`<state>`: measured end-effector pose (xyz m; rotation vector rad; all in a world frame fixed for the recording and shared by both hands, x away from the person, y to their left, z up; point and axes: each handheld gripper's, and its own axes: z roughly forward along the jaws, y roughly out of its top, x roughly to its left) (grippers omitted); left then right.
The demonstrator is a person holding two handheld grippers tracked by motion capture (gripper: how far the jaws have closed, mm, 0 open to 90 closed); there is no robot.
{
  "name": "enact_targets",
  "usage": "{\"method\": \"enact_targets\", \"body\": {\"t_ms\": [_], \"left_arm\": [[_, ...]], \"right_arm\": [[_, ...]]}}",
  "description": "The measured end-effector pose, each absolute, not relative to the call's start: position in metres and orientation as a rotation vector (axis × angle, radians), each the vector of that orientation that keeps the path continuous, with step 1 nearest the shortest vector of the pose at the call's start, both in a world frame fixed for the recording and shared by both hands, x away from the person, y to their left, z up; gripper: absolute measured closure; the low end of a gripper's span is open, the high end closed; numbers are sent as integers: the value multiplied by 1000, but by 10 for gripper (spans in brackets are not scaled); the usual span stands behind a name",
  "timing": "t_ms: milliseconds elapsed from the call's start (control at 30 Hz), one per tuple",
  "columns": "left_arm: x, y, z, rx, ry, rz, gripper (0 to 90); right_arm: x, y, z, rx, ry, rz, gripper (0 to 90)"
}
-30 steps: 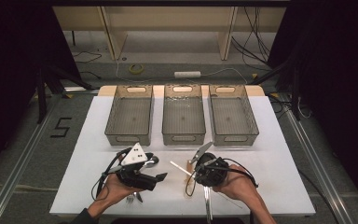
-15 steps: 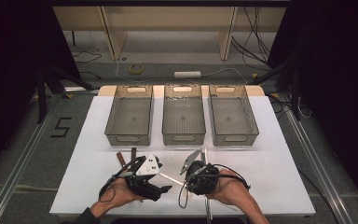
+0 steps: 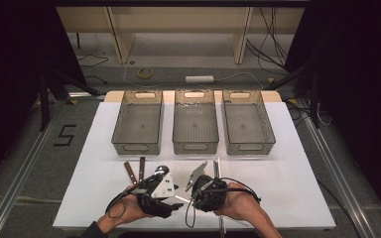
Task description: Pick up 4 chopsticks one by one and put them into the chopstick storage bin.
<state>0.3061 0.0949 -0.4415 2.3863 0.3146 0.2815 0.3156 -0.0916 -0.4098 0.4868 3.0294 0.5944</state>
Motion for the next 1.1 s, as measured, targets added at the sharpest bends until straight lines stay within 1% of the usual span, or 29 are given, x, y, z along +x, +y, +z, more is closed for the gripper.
{"method": "enact_targets", "body": {"t_ms": [33,67,300,333,367,500,533,700,733,767,800,833,867,933,967,1067,1100], "left_arm": [[306,95,-441,2393,304,280,479],[305,95,-441,2391,298,277,479],[304,94,-441,2400,259,259,558],[304,94,-441,2408,251,262,590],[303,94,-442,2410,250,258,590],[303,94,-442,2419,231,250,647],[303,94,-442,2422,228,243,647],[301,93,-446,2448,188,209,707],[300,93,-446,2456,173,199,740],[299,92,-446,2458,153,187,740],[298,92,-446,2460,131,170,760],[297,92,-446,2462,111,154,809],[296,92,-447,2465,92,135,826],[295,90,-446,2459,96,143,829],[296,90,-446,2462,100,148,830],[299,93,-446,2459,145,164,831],[300,94,-446,2456,165,169,831]], "right_arm": [[315,-91,-410,478,3032,596,853],[315,-91,-410,478,3032,596,853],[313,-89,-410,437,3052,606,853],[313,-90,-409,403,3061,602,853],[313,-90,-409,403,3061,602,853],[312,-89,-410,386,3053,602,852],[312,-89,-410,386,3053,602,852],[310,-89,-410,316,3063,577,852],[308,-89,-411,281,3058,583,850],[308,-89,-411,281,3058,583,850],[309,-90,-411,248,3066,582,848],[308,-92,-409,221,3069,574,833],[308,-93,-409,235,3046,613,827],[309,-94,-408,244,3044,616,821],[311,-97,-406,259,3040,640,807],[316,-106,-397,345,2983,726,620],[317,-109,-394,376,2966,768,609]]}}
